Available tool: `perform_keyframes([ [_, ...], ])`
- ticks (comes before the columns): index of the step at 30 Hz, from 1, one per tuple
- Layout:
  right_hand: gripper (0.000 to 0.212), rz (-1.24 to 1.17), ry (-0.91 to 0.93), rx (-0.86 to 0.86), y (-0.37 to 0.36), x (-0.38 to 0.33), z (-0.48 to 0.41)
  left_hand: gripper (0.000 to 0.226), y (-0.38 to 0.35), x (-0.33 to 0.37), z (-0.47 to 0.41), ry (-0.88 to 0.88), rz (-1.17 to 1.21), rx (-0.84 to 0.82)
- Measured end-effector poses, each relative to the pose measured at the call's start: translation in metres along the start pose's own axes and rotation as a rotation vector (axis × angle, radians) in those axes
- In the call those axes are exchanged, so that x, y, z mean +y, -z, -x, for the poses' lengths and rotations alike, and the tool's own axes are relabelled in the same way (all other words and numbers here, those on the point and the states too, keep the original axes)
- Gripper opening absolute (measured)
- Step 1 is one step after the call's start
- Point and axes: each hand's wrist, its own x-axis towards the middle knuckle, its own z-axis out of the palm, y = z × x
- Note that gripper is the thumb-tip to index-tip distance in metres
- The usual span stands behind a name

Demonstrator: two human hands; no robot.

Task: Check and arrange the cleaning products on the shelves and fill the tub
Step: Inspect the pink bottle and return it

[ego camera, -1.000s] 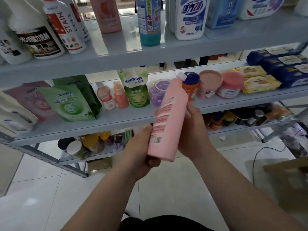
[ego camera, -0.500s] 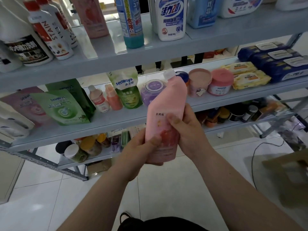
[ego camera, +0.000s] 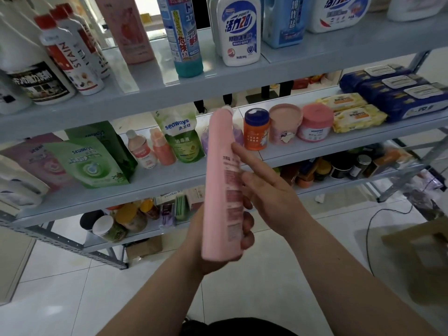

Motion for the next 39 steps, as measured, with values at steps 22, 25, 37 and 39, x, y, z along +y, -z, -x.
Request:
perform_keyframes([
  [22, 0.042, -0.477, -0.338, 0.432, 0.005, 0.026, -0.013, 0.055, -0.023, 0.0, 0.012, -0.326, -0.808, 0.278],
  [25, 0.052, -0.666, -0.332, 0.339, 0.007, 0.033, -0.006, 0.06, -0.027, 0.0, 0.012, -0.358, -1.065, 0.256],
  [37, 0.028, -0.164, -0.068, 0.302, -0.017, 0.001, -0.023, 0.023, -0.013, 0.037, 0.022, -0.376, -0.52, 0.526],
  [39, 0.039, -0.078, -0.001, 0.165, -0.023, -0.012, -0.029, 0.03, -0.006, 0.047, 0.026, -0.379, -0.421, 0.562],
])
